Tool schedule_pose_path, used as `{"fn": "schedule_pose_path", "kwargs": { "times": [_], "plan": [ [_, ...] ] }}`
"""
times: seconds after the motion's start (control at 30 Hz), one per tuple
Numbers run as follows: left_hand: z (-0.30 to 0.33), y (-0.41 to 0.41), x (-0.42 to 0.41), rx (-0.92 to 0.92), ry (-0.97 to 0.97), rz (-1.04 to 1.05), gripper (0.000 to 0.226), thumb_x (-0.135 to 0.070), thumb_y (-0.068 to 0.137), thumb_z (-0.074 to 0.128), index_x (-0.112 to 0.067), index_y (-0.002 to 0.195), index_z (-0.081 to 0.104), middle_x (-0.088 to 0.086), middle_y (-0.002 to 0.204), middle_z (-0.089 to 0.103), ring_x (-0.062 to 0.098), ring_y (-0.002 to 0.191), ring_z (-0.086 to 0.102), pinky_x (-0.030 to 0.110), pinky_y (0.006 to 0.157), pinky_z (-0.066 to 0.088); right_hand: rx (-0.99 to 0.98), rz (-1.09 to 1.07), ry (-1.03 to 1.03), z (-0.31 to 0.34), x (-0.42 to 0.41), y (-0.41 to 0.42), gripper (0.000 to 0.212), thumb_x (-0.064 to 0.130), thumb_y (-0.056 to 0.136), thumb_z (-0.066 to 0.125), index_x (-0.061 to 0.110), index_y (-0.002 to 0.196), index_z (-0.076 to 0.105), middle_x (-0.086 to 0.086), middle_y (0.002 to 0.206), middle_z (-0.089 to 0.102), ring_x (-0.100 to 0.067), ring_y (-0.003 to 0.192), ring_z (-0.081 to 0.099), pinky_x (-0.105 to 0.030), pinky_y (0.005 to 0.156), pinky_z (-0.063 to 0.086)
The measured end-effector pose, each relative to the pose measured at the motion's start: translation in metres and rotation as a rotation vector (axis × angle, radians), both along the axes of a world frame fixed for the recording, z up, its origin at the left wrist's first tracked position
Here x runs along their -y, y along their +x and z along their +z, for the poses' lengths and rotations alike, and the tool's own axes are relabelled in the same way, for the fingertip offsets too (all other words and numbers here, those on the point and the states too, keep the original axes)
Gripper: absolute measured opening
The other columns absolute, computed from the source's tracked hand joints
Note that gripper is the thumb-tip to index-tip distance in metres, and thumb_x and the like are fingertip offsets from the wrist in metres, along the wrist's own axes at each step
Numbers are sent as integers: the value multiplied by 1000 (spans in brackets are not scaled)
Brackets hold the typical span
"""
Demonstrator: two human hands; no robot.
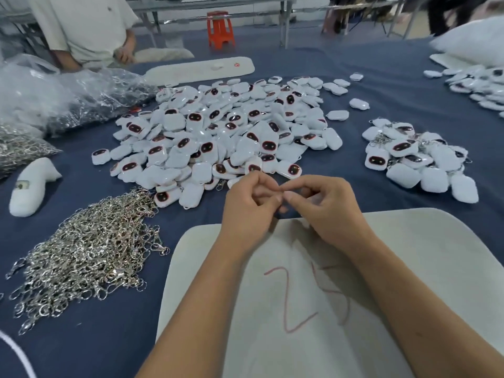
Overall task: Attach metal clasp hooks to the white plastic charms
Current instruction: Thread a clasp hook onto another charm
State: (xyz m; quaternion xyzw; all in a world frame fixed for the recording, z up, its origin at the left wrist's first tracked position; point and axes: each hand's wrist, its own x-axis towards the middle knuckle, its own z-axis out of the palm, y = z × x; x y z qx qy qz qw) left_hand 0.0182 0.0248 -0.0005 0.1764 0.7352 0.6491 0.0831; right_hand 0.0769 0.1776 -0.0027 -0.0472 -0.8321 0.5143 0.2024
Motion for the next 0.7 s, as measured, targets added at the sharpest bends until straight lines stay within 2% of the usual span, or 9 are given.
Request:
{"fn": "schedule_pose_path", "kwargs": {
  "times": [0.1, 0.17, 0.27, 0.4, 0.53, 0.6, 0.7],
  "plan": [
    [-2, 1, -2, -27, -2, 4, 19, 4, 89, 69, -13, 91, 61, 7, 75, 75, 17, 68, 73, 28, 64, 55, -9, -43, 33, -1, -3, -1, 14, 16, 92, 76, 30, 91, 80, -5, 65, 68, -20, 51, 50, -31, 54, 42],
    [-3, 1, -3, -48, -3, 11, 19, 3, 89, 70, -14, 90, 61, 5, 76, 75, 17, 68, 73, 26, 63, 55, -16, -72, 46, -3, -4, -1, 12, 17, 92, 77, 29, 93, 79, 6, 62, 63, -6, 47, 45, -21, 51, 37],
    [-4, -1, -3, -66, -6, 41, 19, 3, 88, 71, -13, 88, 62, 6, 74, 75, 18, 67, 73, 29, 62, 56, 8, -39, 48, -2, -3, -2, 13, 14, 92, 76, 26, 88, 81, 14, 71, 74, 1, 57, 59, -8, 59, 39],
    [-4, 0, -4, -85, -23, 57, 16, 2, 88, 71, -11, 87, 62, 9, 73, 74, 21, 68, 73, 36, 65, 60, -17, -57, 45, -2, -4, -3, 15, 11, 90, 78, 24, 81, 78, 15, 71, 73, 0, 64, 62, -11, 65, 44],
    [-2, 1, -5, -115, -44, 40, 13, 0, 88, 71, -12, 88, 67, 6, 75, 73, 25, 72, 71, 39, 68, 59, -17, -88, 70, -3, -1, -3, 19, 13, 92, 75, 25, 79, 73, 22, 67, 66, -1, 61, 57, -10, 62, 41],
    [-2, 3, -6, -153, -90, 26, 15, -1, 88, 71, -16, 87, 70, -1, 75, 71, 22, 74, 68, 35, 68, 57, -19, -82, 52, -3, 1, -2, 21, 13, 95, 73, 27, 79, 69, 22, 64, 64, -2, 55, 55, -9, 59, 40],
    [-2, 5, -7, -186, -108, 13, 13, -4, 87, 73, -17, 83, 72, -11, 69, 66, 13, 68, 62, 20, 64, 50, -28, -80, 6, -3, 0, -2, 22, 12, 97, 71, 25, 80, 68, 22, 60, 61, -1, 52, 53, -9, 55, 39]
  ]
}}
